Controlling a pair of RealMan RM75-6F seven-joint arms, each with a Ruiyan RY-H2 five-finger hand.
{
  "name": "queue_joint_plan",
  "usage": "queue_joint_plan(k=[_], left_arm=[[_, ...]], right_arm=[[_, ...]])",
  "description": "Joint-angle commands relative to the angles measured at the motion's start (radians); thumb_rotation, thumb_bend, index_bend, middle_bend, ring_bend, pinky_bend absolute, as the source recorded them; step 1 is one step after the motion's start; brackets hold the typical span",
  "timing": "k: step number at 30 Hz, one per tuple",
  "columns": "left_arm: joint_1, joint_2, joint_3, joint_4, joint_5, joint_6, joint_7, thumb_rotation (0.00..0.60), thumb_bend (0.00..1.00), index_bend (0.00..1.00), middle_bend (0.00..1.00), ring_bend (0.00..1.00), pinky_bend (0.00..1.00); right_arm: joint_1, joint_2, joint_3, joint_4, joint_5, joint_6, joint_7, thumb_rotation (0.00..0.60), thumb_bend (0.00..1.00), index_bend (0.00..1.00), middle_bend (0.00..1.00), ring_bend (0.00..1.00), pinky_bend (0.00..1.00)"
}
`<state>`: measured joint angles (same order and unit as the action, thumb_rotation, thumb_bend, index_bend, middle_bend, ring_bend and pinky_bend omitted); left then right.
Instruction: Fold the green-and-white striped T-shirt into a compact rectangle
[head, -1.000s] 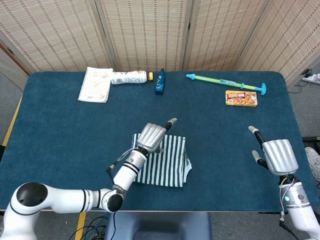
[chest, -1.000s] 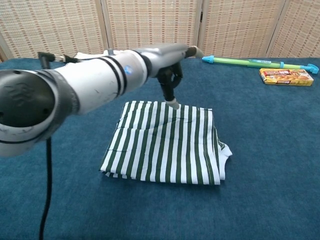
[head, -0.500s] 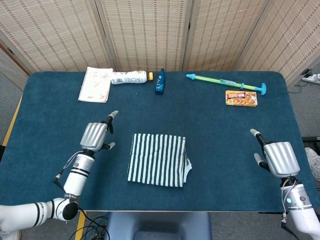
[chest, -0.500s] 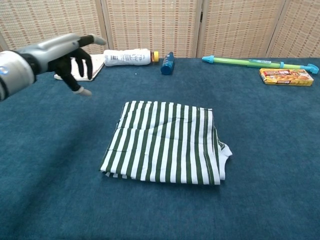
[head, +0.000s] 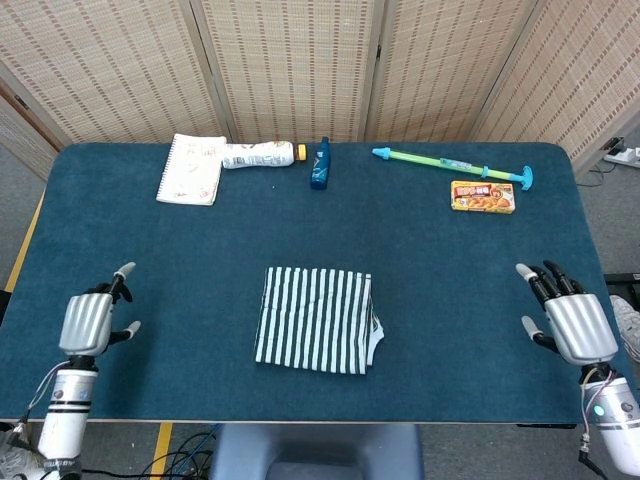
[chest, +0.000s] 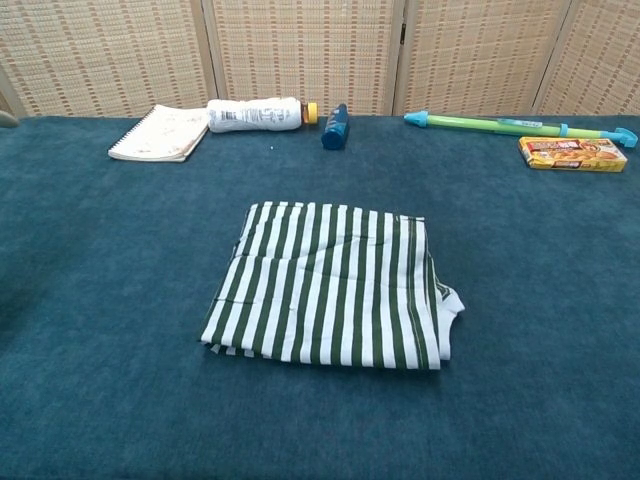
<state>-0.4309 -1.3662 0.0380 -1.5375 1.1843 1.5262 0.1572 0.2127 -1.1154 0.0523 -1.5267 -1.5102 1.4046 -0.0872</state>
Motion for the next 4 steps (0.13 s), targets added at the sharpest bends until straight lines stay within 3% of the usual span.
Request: queue_joint_plan(k=[1,4], left_arm=[[0.073,0.041,0.03,-0.017,0.041,0.059,-0.02,0.6,0.17,0.17,0.52,0.45,0.52],[0.127,0.068,0.044,-0.023,0.073,0.109,-0.021,0.6,0.17,0.18,0.52,0.45,0.52]], right_arm=[[-0.034,-0.022,-0.008,0.028,0.005,0.032,0.016,0.6,0.35,0.04,0.17,0.11,0.3],[-0.059,-0.026,-0.015,0.034,0.023,0.045,0.018,0.6,0.35,0.02,0.17,0.11,0.3]])
